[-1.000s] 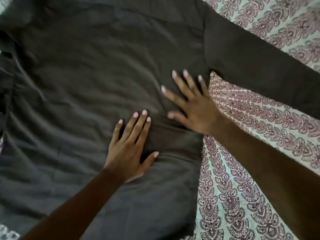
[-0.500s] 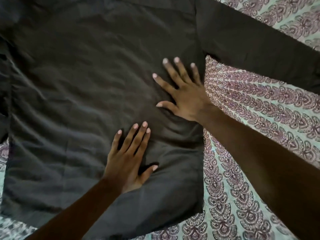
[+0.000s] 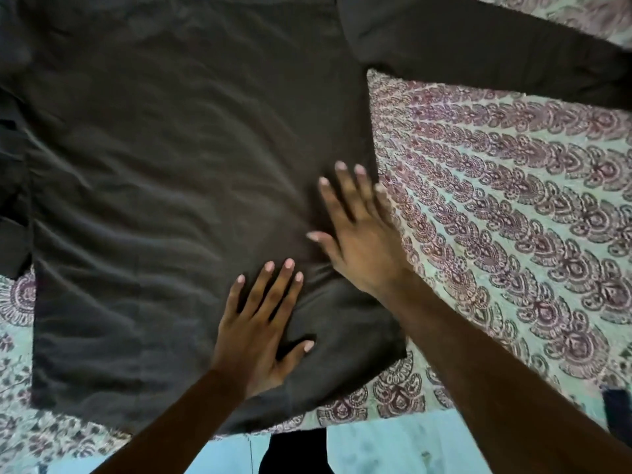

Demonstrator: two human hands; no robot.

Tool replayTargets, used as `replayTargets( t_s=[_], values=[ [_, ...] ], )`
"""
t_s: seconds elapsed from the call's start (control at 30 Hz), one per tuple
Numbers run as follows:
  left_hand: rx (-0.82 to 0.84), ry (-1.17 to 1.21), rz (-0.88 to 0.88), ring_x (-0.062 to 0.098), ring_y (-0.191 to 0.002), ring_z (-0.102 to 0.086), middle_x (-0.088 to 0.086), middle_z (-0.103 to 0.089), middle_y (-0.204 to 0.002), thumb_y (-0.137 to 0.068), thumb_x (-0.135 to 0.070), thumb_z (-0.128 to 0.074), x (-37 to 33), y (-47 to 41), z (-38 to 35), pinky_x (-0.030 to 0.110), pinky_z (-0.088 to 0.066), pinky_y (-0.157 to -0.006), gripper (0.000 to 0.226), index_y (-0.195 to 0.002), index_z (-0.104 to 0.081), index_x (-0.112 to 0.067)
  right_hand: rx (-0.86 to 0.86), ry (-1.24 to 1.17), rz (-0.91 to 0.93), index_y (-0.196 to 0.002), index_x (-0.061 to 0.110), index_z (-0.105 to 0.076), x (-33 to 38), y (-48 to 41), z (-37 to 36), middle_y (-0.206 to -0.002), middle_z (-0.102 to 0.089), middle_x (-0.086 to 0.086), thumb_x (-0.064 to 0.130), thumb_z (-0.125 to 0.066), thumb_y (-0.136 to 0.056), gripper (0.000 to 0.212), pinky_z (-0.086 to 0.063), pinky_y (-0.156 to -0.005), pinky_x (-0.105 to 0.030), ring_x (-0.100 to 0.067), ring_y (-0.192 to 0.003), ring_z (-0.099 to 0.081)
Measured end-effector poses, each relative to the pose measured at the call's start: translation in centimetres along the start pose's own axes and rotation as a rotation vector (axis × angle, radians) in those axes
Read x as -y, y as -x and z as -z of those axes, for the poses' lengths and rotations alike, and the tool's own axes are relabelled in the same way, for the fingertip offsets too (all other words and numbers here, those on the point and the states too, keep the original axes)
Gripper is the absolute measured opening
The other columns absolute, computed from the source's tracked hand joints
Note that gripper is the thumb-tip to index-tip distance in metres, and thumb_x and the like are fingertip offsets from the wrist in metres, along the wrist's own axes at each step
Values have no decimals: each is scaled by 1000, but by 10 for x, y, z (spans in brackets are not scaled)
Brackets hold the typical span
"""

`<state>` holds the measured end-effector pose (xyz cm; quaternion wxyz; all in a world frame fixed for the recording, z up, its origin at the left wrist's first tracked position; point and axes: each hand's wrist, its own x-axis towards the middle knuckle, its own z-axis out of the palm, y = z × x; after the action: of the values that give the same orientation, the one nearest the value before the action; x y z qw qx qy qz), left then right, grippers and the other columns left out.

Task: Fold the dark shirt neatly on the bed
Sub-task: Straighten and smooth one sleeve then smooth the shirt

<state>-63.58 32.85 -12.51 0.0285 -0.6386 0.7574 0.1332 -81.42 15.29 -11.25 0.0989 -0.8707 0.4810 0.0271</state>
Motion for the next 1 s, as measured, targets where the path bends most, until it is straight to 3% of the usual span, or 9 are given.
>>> replayTargets(
  t_s=[0.13, 0.23, 0.33, 0.43, 0.53, 0.63, 0.77, 0.9, 1.0],
  values=[
    [-3, 7, -21, 29, -160, -17, 4, -16, -174, -93, -69, -45, -13, 28, -11, 60, -24, -123, 92, -164, -25, -15, 66, 4, 20, -164, 35, -15, 38, 14, -25, -175, 1, -2, 65, -31, -102, 71, -2, -120, -72, -26, -161, 6],
    [-2, 59, -5, 27, -161, -12, 2, -12, -175, -94, -69, -42, -19, 45, -16, 56, -20, -126, 90, -165, -22, -18, 21, 4, -84, -164, 40, -14, 36, 82, -40, -174, -1, 2, 66, -29, -104, 67, -4, -122, -69, -24, -161, 5],
    [25, 75, -14, 26, -162, -7, 0, -8, -175, -95, -69, -41, -22, 61, -16, 54, -18, -127, 88, -166, -19, -21, 11, 33, -170, -164, 35, -15, 33, 153, -43, -174, -6, 2, 65, -30, -104, 69, -12, -124, -63, -25, -161, -4],
    [30, 123, -18, 24, -162, -8, -3, -9, -175, -97, -63, -43, -23, 72, -18, 55, -20, -126, 80, -165, -23, -25, 24, -11, -349, -164, 27, -22, 44, 177, -38, -174, -8, -3, 66, -29, -103, 73, -11, -126, -61, -30, -160, -9],
    [-57, 273, 21, 18, -158, -22, -9, -21, -172, -102, -45, -43, -18, 71, -15, 51, -32, -118, 57, -156, -42, -27, -128, -111, -498, -158, 10, -37, 70, 145, -27, -171, -19, -11, 62, -33, -105, 74, -13, -127, -55, -32, -159, -14],
    [-203, 396, 175, 22, -147, -40, -6, -33, -167, -101, -35, -46, 1, 55, -2, 46, -39, -103, 48, -148, -50, -24, -249, -233, -410, -158, 6, -35, 96, 80, -24, -171, -18, -13, 47, -42, -105, 67, -18, -127, -52, -34, -160, -11],
    [-245, 162, 336, 28, -156, -24, 3, -24, -171, -101, -43, -44, 51, 32, 3, 56, -29, -114, 61, -156, -38, -18, -151, -210, -327, -163, 15, -26, 125, 23, -45, -173, -10, -8, 53, -41, -103, 72, -16, -126, -55, -30, -160, -5],
    [-146, 86, 368, 29, -160, -16, 2, -14, -174, -101, -56, -33, 79, 37, -7, 56, -21, -122, 70, -163, -26, -24, -182, -148, -581, -164, 33, -19, 128, 61, -60, -174, -9, 1, 72, -29, -100, 75, -8, -127, -53, -23, -161, -6],
    [-91, 90, 344, 30, -160, -13, 1, -9, -175, -99, -58, -31, 83, 42, -5, 56, -19, -124, 74, -165, -20, -27, -217, -68, -759, -163, 35, -21, 128, 118, -59, -173, -14, -1, 75, -31, -99, 76, -16, -125, -53, -25, -160, -15]
  ],
)
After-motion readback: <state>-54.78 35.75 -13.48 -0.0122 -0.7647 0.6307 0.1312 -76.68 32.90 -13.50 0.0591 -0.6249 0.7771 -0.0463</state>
